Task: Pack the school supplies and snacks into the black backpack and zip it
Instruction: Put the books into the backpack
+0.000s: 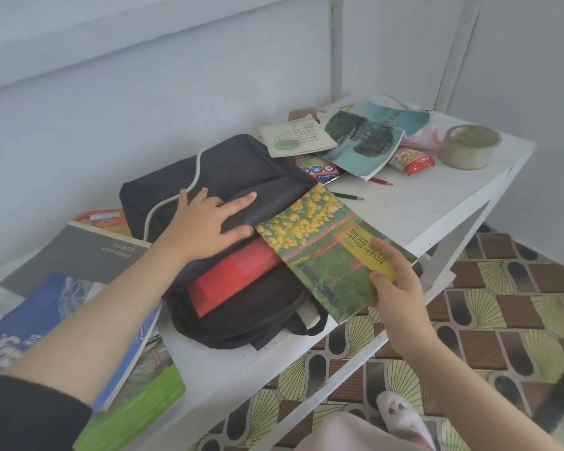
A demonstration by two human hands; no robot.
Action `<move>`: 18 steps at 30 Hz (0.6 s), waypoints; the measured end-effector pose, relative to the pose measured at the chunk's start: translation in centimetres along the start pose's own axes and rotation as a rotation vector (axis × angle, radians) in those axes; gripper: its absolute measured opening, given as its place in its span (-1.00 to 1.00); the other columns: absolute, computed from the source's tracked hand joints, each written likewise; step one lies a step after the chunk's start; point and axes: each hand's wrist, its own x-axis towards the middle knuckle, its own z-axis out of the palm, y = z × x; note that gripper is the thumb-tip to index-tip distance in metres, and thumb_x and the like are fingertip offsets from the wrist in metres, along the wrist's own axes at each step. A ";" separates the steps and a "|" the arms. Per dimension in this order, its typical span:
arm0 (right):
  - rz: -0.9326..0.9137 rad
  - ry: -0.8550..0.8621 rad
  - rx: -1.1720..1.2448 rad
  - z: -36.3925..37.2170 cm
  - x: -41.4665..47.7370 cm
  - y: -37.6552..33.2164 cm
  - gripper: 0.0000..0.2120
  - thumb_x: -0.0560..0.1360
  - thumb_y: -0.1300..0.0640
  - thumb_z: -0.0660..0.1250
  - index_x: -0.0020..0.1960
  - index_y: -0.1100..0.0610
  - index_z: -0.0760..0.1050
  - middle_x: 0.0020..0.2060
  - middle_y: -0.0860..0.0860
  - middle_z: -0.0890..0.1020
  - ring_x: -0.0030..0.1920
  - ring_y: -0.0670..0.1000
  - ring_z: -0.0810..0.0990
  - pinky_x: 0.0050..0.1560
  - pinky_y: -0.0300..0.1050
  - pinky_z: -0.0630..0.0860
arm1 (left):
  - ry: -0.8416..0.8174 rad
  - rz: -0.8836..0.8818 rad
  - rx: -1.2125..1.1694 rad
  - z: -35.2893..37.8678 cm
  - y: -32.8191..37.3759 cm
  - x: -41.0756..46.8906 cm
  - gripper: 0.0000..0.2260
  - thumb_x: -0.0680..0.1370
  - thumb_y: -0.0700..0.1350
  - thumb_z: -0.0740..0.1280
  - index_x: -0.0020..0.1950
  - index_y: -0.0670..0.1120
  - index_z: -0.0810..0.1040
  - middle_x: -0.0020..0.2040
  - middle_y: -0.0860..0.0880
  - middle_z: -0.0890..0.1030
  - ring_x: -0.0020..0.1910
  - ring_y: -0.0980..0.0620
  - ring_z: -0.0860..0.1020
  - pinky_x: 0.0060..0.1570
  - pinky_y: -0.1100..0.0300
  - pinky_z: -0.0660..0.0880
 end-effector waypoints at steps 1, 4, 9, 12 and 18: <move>0.010 0.005 -0.005 -0.1 0.0 0.0 -0.51 0.58 0.35 0.09 0.28 -0.18 0.43 0.07 -0.19 0.53 -0.16 0.16 0.44 0.02 0.21 0.56 | -0.059 -0.021 -0.057 -0.1 0.2 -0.3 -0.38 0.41 0.45 0.05 0.43 0.41 -0.07 0.21 -0.10 0.50 0.30 -0.18 0.38 0.26 -0.12 0.25; 0.015 0.005 -0.023 -0.3 0.1 0.0 -0.50 0.58 0.35 0.11 0.27 -0.19 0.44 0.07 -0.19 0.54 -0.14 0.21 0.48 0.03 0.37 0.49 | -0.119 0.008 -0.244 -1.1 0.4 -0.3 -0.31 0.44 0.22 0.34 0.39 0.46 -0.05 0.09 -0.06 0.55 0.09 -0.08 0.52 0.02 0.13 0.40; 0.025 -0.021 -0.045 -0.7 -0.2 -0.4 -0.49 0.57 0.37 0.11 0.18 -0.22 0.49 0.07 -0.13 0.57 -0.12 0.08 0.52 0.03 0.29 0.54 | -0.116 0.068 -0.642 -4.1 -1.7 1.5 -0.52 0.52 -0.11 0.36 0.31 0.32 0.31 0.32 0.25 0.37 0.32 0.23 0.34 0.24 0.40 0.19; 0.038 -0.065 -0.011 -1.0 -0.4 -1.0 -0.53 0.58 0.39 0.11 0.18 -0.14 0.51 0.12 -0.09 0.54 -0.05 -0.01 0.60 -0.12 -0.02 0.62 | -0.174 0.064 -0.776 -4.6 -3.0 2.2 -0.55 0.54 -0.14 0.33 0.19 0.42 0.39 0.29 0.23 0.42 0.30 0.27 0.34 0.17 0.55 0.20; 0.070 -0.215 0.005 -0.6 -0.1 -2.6 -0.53 0.57 0.41 0.10 0.17 -0.07 0.55 0.12 -0.01 0.59 0.00 0.02 0.65 -0.02 0.07 0.62 | -0.162 0.079 -0.755 -5.1 -3.1 3.2 -0.58 0.55 -0.14 0.31 0.26 0.33 0.36 0.31 0.20 0.41 0.30 0.26 0.33 0.18 0.50 0.20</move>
